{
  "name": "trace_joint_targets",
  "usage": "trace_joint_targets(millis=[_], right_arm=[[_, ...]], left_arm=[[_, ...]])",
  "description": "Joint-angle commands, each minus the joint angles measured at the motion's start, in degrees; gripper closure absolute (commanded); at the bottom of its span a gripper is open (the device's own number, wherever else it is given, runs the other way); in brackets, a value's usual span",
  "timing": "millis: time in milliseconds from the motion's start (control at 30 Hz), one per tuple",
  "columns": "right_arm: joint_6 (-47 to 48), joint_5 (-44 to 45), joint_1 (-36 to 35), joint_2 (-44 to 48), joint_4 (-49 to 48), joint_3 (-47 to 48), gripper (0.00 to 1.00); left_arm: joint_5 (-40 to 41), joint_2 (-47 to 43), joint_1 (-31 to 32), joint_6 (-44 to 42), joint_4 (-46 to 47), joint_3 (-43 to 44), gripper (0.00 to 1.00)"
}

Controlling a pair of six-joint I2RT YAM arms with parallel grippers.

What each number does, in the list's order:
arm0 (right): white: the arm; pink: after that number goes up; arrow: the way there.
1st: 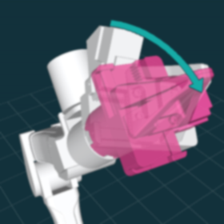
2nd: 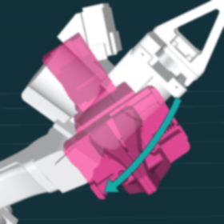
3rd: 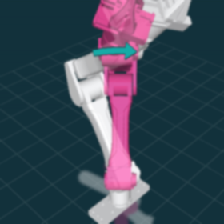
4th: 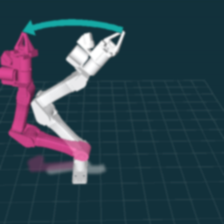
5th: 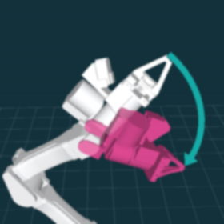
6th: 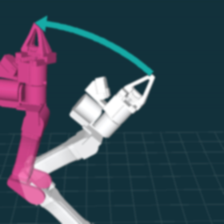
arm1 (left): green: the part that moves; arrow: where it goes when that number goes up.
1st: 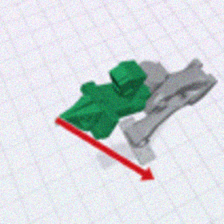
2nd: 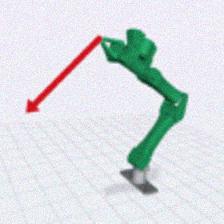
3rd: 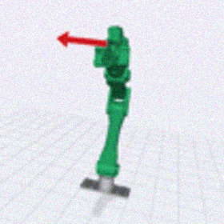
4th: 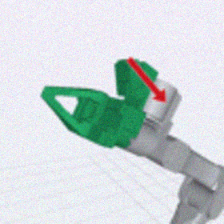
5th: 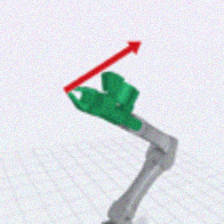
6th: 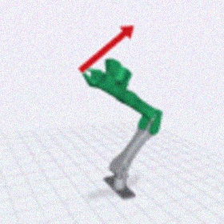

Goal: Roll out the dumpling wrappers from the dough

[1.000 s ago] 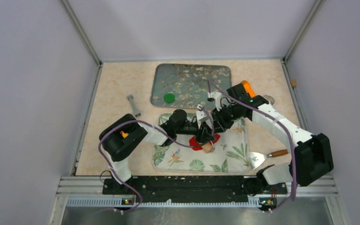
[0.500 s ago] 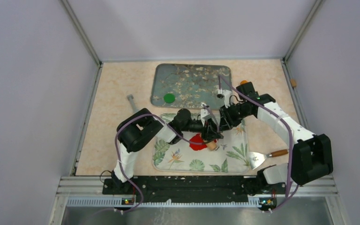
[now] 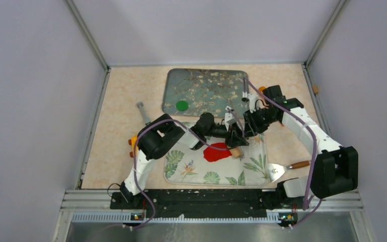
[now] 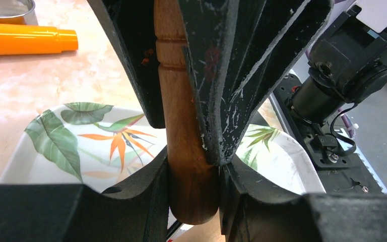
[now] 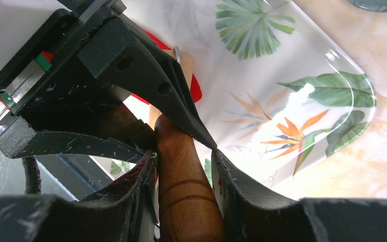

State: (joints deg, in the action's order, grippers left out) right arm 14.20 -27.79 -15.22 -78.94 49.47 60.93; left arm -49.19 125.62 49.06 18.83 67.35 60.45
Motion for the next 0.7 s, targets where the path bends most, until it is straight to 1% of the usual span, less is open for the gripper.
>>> trace_joint_targets(millis=[0,200,333,433,467,667], right_arm=[[4.4,9.0,-0.6,-1.8,2.0,-1.4,1.0],[5.0,11.0,1.9,-0.2,4.7,1.3,1.0],[4.4,12.5,2.2,1.3,6.5,3.7,1.0],[4.5,13.2,2.3,2.7,8.5,6.7,1.0],[4.7,12.2,2.4,2.9,9.5,8.4,1.0],[4.6,-3.0,2.4,2.5,13.2,18.9,1.0]], left_arm=[[16.8,7.4,1.8,-0.2,-12.1,4.5,1.0],[19.0,7.6,2.0,0.7,-12.3,9.0,1.0],[18.0,6.5,1.5,0.6,-17.1,14.1,1.0],[16.6,4.1,0.9,-0.1,-20.6,16.1,1.0],[16.1,2.7,0.6,-0.2,-21.5,16.0,1.0],[14.5,-10.3,-2.3,-2.3,-28.3,11.7,1.0]])
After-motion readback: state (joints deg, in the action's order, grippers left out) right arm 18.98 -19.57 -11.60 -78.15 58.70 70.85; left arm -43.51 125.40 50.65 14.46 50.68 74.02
